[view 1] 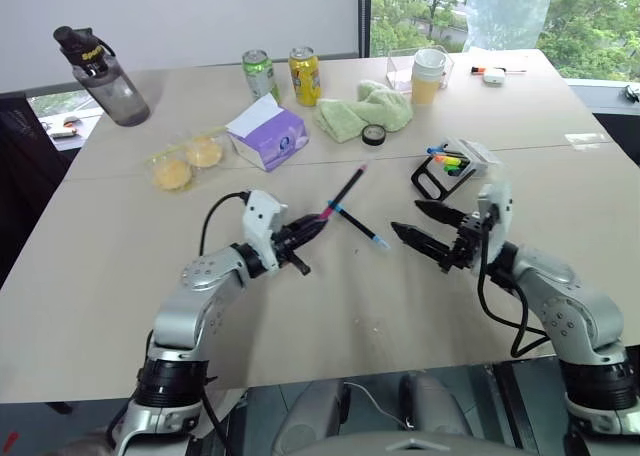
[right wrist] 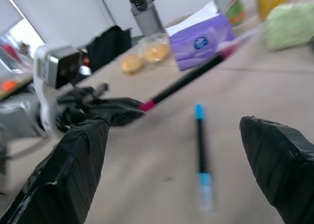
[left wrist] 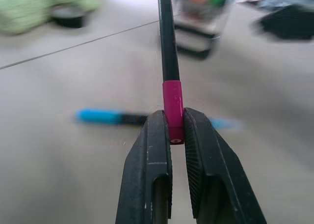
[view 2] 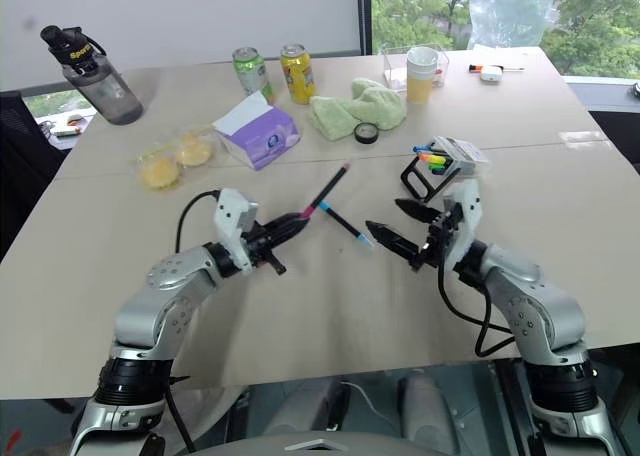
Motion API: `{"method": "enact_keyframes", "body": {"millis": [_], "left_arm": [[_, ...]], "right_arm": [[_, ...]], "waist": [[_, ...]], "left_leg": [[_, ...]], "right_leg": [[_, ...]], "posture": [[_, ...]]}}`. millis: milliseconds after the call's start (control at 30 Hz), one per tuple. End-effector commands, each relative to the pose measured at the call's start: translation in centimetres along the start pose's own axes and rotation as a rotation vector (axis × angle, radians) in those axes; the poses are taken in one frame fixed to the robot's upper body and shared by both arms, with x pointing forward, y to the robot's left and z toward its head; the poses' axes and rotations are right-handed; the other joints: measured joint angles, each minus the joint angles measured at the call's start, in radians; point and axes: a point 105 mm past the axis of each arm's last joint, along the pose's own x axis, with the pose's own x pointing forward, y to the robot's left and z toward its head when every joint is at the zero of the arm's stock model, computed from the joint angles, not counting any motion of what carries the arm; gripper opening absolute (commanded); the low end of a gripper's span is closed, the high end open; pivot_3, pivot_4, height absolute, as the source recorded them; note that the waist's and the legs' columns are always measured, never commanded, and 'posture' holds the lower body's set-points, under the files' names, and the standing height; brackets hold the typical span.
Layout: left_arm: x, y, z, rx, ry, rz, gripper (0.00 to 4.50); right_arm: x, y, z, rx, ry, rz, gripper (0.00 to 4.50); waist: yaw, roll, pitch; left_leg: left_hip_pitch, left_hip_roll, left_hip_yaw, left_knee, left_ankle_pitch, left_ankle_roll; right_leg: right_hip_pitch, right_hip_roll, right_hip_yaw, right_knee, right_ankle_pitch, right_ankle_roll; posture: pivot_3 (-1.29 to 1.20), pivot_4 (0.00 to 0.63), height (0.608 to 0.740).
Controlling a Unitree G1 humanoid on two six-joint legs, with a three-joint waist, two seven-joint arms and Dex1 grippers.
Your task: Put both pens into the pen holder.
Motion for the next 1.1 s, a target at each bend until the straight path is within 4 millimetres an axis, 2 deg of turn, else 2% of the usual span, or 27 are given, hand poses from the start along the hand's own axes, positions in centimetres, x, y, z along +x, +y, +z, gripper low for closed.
{"method": "enact_keyframes", "body": {"millis": [33, 233, 333, 533, 600, 733, 767, 833, 867, 900, 933, 967, 1000, 1033, 1100], "left_arm": [[0.2, -2.0, 0.9, 0.007, -0.029, -0.105, 0.02], [0.2, -3.0, 0.2, 0.014, 0.012, -0.173, 0.02], [0.3, -2.9, 0.0, 0.022, 0.015, -0.182, 0.0], [0.8, -3.1, 0.1, 0.033, 0.006, -0.211, 0.0], [0.9, -3.0, -0.1, 0.028, 0.013, -0.213, 0.0], [0.6, -2.9, -0.8, -0.007, 0.067, -0.235, 0.0], [0.5, -2.8, -1.1, 0.006, 0.087, -0.229, 0.7], [1.0, -0.7, -1.2, 0.092, 0.091, -0.084, 1.49], [1.1, -0.1, -1.2, 0.108, 0.093, -0.038, 2.08], [1.0, 0.1, -1.0, 0.117, 0.091, -0.029, 2.4], [0.9, 0.1, -0.9, 0.117, 0.088, -0.034, 3.04], [0.8, 0.1, -0.6, 0.113, 0.077, -0.036, 3.28], [0.6, 0.1, -0.4, 0.111, 0.068, -0.037, 3.86], [0.5, 0.1, -0.1, 0.113, 0.064, -0.038, 4.02], [0.3, 0.3, 0.5, 0.131, 0.055, -0.027, 4.02]], "right_arm": [[0.9, 0.6, 1.4, 0.082, -0.061, 0.025, 4.5], [2.2, 0.8, 1.3, 0.128, -0.087, 0.016, 4.5], [2.4, 0.7, 1.4, 0.139, -0.107, 0.0, 3.67], [2.9, 1.0, 1.3, 0.153, -0.116, 0.004, 0.81], [3.0, 0.7, 1.6, 0.152, -0.132, -0.006, 0.07], [2.8, 0.3, 2.3, 0.136, -0.152, -0.023, 0.06], [2.7, 0.1, 2.6, 0.127, -0.162, -0.032, 0.06], [2.4, -0.8, 3.3, 0.098, -0.189, -0.075, 0.06], [2.2, -1.3, 3.7, 0.063, -0.201, -0.105, 0.06], [1.9, -1.9, 4.2, 0.015, -0.216, -0.14, 0.06], [1.7, -2.3, 4.8, -0.037, -0.228, -0.17, 0.06], [1.4, -2.8, 5.6, -0.141, -0.239, -0.211, 0.06], [1.3, -3.1, 6.4, -0.256, -0.245, -0.241, 0.06], [1.2, -3.1, 7.2, -0.397, -0.253, -0.253, 0.06], [1.5, -2.6, 8.2, -0.762, -0.207, -0.234, 0.06]], "waist": [[-0.002, 0.0, 0.0], [-0.006, 0.0, 0.0], [-0.008, 0.0, 0.0], [-0.02, 0.0, 0.0], [-0.022, 0.0, 0.0], [-0.022, 0.001, 0.0], [-0.023, 0.001, 0.0], [-0.023, 0.001, 0.0], [-0.021, 0.001, 0.0], [-0.021, 0.001, 0.0], [-0.021, 0.001, 0.0], [-0.021, 0.001, 0.001], [-0.022, 0.001, 0.001], [-0.022, 0.001, 0.001], [-0.023, 0.001, 0.001]], "left_leg": [[0.0, 0.0, 0.0, 0.0, 0.0, 0.0], [0.0, 0.0, 0.0, 0.0, 0.0, 0.0], [0.0, 0.0, 0.0, 0.0, 0.0, 0.0], [0.0, 0.0, 0.0, 0.0, 0.0, 0.0], [0.0, 0.0, 0.0, 0.0, 0.0, 0.0], [0.0, 0.0, 0.0, 0.0, 0.0, 0.0], [0.0, 0.0, 0.0, 0.0, 0.0, 0.0], [0.0, 0.0, 0.0, -0.001, 0.0, 0.0], [0.0, 0.0, 0.001, -0.001, 0.0, 0.0], [0.0, 0.0, 0.0, 0.0, 0.0, 0.0], [0.0, 0.0, 0.0, 0.0, 0.0, 0.0], [0.0, 0.0, 0.0, -0.001, 0.0, 0.0], [0.0, 0.0, 0.0, 0.0, 0.0, 0.0], [0.0, -0.001, 0.001, 0.0, 0.0, 0.0], [-0.001, -0.001, 0.001, 0.0, 0.0, 0.0]], "right_leg": [[0.0, 0.0, 0.0, 0.0, 0.0, 0.0], [0.0, 0.0, 0.0, 0.0, 0.0, 0.0], [0.0, 0.0, 0.0, 0.0, 0.0, 0.0], [0.0, 0.0, 0.0, 0.0, 0.0, 0.0], [0.0, 0.0, 0.0, 0.0, 0.0, 0.0], [0.0, 0.0, 0.0, 0.0, 0.0, 0.0], [0.0, 0.0, 0.0, 0.0, 0.0, 0.0], [0.0, 0.0, 0.001, 0.0, 0.0, 0.0], [0.0, 0.0, 0.001, 0.0, 0.0, 0.0], [0.0, 0.001, 0.0, 0.0, 0.0, 0.0], [0.0, 0.001, 0.0, 0.0, 0.0, 0.0], [-0.001, 0.001, 0.0, 0.0, 0.0, 0.0], [-0.001, 0.0, 0.0, 0.0, 0.0, 0.0], [-0.001, 0.0, 0.0, 0.0, 0.0, 0.0], [-0.002, 0.0, 0.0, 0.0, 0.0, 0.0]], "posture": [[0.0, 0.15, 0.74], [0.0, 0.15, 0.74], [0.0, 0.15, 0.74], [0.0, 0.15, 0.74], [0.0, 0.15, 0.74], [0.0, 0.15, 0.74], [0.0, 0.15, 0.74], [0.0, 0.15, 0.74], [0.0, 0.15, 0.74], [0.0, 0.15, 0.74], [0.0, 0.15, 0.74], [0.0, 0.15, 0.74], [0.0, 0.15, 0.74], [0.0, 0.15, 0.74], [0.0, 0.15, 0.74]]}}
